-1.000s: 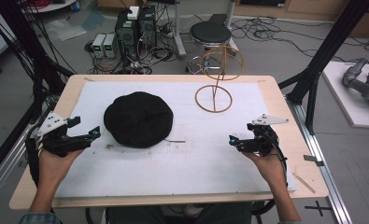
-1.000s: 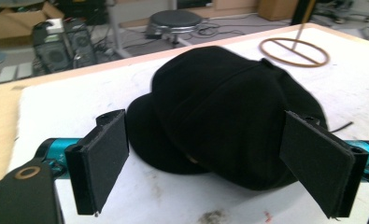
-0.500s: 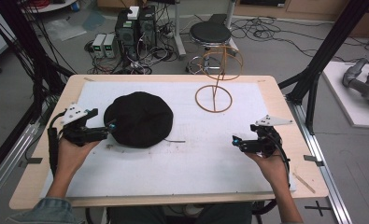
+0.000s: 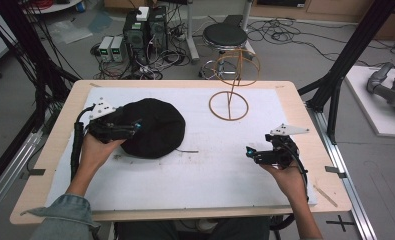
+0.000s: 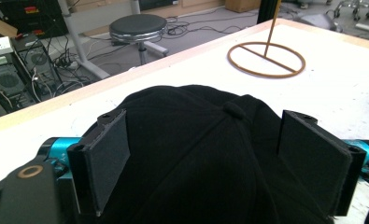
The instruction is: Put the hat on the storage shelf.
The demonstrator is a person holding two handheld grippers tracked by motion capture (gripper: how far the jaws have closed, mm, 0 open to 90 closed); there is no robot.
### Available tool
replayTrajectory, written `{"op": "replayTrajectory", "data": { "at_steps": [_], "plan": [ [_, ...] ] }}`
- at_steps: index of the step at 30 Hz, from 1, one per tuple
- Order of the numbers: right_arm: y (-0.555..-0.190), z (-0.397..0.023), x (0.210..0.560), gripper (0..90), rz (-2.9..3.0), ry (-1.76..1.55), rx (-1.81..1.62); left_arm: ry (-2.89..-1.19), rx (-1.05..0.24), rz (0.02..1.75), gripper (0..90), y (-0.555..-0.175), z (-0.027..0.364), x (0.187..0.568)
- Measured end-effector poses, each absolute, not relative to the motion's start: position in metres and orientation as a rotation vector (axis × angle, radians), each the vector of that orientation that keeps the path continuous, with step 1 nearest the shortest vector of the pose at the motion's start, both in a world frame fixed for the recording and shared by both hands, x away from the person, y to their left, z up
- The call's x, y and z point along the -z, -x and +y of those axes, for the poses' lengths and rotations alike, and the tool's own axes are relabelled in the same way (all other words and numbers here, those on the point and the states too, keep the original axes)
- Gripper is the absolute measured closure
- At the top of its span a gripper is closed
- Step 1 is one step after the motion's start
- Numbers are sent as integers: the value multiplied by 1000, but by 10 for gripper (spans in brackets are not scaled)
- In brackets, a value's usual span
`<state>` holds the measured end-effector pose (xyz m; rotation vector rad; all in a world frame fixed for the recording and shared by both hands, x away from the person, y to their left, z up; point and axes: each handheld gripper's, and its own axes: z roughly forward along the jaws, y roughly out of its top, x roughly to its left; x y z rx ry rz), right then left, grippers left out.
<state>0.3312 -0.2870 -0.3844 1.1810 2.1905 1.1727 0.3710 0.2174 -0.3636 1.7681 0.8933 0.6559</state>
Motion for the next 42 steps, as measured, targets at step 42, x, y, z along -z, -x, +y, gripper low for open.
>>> {"op": "replayTrajectory", "data": {
  "at_steps": [42],
  "plan": [
    [-332,-286,386,102,2206,-1186,-1189,-1985,-697,857,366,-408,177,397]
  ]
}}
